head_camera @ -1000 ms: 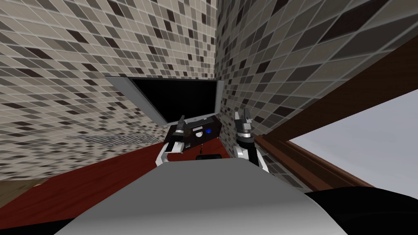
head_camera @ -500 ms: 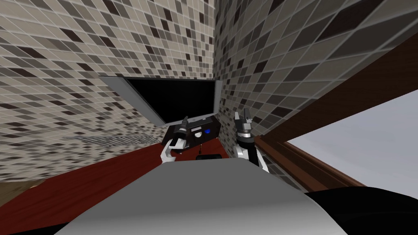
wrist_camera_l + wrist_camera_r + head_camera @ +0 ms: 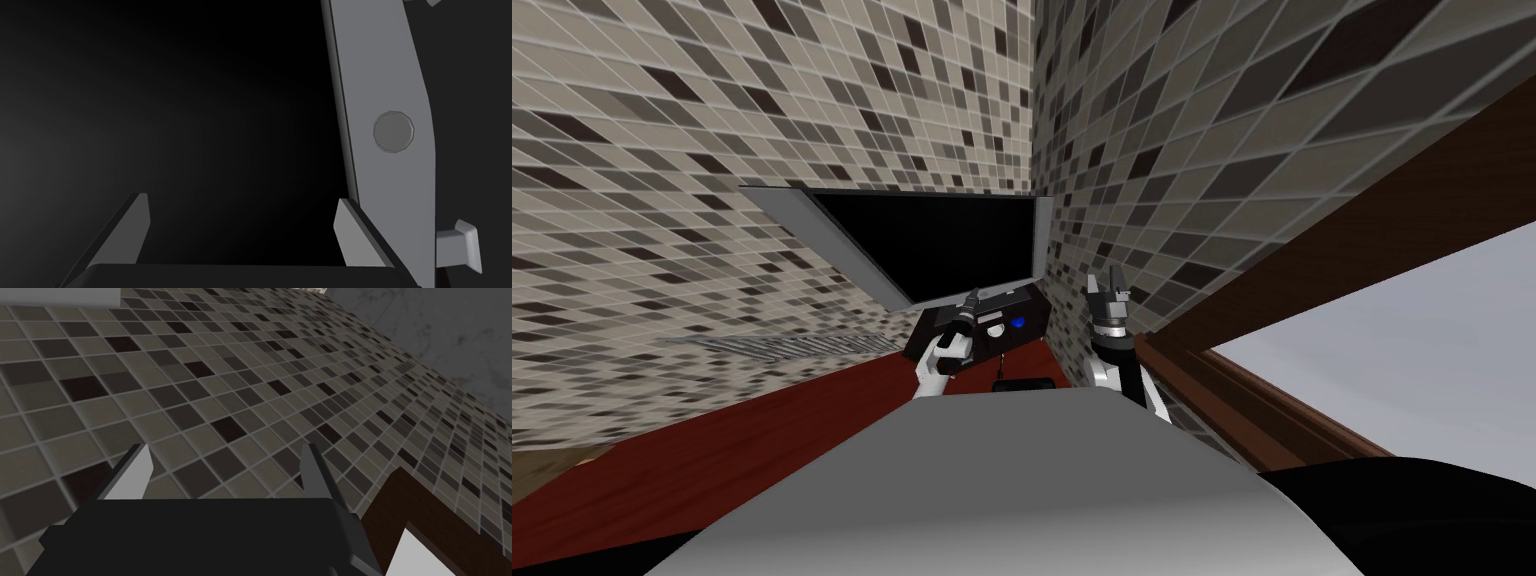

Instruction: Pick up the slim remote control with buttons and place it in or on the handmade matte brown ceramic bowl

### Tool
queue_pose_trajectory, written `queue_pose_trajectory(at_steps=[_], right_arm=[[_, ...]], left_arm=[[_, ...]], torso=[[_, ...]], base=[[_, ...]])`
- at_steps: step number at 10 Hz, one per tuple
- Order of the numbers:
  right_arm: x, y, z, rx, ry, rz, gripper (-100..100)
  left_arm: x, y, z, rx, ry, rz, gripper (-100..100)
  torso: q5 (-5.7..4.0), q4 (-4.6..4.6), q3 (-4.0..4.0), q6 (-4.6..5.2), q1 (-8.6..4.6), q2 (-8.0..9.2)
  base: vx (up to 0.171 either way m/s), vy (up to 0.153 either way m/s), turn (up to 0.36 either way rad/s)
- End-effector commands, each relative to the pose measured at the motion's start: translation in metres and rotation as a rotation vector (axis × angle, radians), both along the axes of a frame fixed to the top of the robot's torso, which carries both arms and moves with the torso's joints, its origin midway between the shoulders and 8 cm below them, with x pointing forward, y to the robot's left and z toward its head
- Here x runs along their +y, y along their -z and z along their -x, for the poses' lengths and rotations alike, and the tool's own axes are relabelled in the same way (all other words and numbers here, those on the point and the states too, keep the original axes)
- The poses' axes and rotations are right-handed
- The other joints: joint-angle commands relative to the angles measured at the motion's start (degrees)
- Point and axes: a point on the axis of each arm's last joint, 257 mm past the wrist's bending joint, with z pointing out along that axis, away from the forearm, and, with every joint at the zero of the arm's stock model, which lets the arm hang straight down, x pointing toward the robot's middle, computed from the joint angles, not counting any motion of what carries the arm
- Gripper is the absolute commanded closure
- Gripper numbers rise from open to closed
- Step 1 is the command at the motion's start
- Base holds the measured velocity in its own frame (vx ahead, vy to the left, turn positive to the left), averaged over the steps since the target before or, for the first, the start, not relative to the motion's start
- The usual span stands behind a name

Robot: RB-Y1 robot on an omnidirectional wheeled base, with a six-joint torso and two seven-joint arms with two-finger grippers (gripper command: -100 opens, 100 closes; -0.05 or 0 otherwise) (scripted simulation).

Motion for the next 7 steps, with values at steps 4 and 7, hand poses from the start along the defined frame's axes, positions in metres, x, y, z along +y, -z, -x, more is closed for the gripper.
queue_pose_trajectory(at_steps=[4,7], right_arm=[[0.0,0.0,0.0,0.0,0.0,0.0,0],[0.0,0.0,0.0,0.0,0.0,0.0,0]], left_arm=[[0.001,0.05,-0.024,0.168,-0.007,-0.013,-100],[0.004,0.085,-0.029,0.285,-0.02,-0.019,-100]], torso=[[-0.01,-0.02,-0.03,-0.01,-0.03,-0.05],[-0.01,-0.02,-0.04,0.0,-0.02,-0.08]], base=[[0.027,-0.046,-0.008],[0.03,-0.04,-0.008]])
